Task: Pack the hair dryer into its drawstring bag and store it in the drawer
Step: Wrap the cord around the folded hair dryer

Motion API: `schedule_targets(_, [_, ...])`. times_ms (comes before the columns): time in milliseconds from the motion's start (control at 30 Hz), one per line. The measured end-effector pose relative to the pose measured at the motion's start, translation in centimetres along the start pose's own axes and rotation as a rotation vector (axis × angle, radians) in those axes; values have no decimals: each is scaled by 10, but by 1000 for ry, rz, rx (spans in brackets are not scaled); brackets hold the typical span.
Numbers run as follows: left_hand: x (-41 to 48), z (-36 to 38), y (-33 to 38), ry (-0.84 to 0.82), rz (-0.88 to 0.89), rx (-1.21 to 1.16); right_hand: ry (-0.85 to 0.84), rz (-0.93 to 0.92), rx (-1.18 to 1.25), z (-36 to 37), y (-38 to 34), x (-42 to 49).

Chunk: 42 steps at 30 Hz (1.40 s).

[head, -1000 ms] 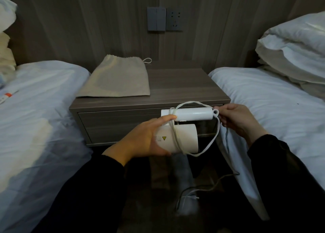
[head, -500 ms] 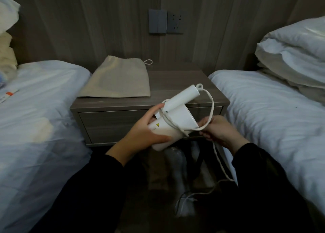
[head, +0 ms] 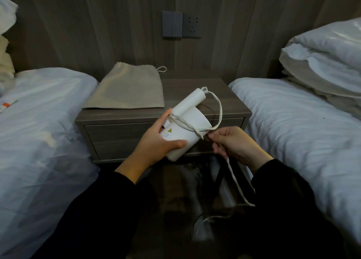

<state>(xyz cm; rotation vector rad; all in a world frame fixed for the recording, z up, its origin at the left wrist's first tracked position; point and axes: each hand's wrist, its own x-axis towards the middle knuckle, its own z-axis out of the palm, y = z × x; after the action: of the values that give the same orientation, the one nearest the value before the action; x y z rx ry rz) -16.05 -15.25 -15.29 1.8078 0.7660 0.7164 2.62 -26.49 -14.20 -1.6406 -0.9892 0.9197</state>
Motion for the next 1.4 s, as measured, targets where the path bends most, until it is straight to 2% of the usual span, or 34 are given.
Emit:
schedule_targets(100, [-2, 2, 6, 24, -19, 22, 16, -10, -227, 5, -8, -4])
schedule_targets(333, [-8, -3, 22, 104, -5, 128, 25, 31, -137, 6, -25, -15])
schedule_targets(533, [-13, -4, 26, 182, 72, 169, 4, 9, -321, 5, -37, -21])
schedule_targets(700, [-13, -7, 27, 243, 141, 352, 44, -136, -578, 18, -45, -25])
schedule_targets(967, [-12, -10, 24, 262, 243, 791, 1, -161, -781, 20, -50, -32])
schedule_targets(1033, [-10, -14, 21, 243, 267, 867, 35, -183, -819, 17, -56, -37])
schedule_targets(1167, [-10, -17, 17, 154, 333, 900, 227, -286, -930, 15, -62, -44])
schedule_targets(1267, [-10, -14, 15, 144, 466, 962, 342, -371, -930, 17, -61, -45])
schedule_targets(1400, [-10, -12, 10, 84, 566, 996, 318, -291, -988, 13, -63, -43])
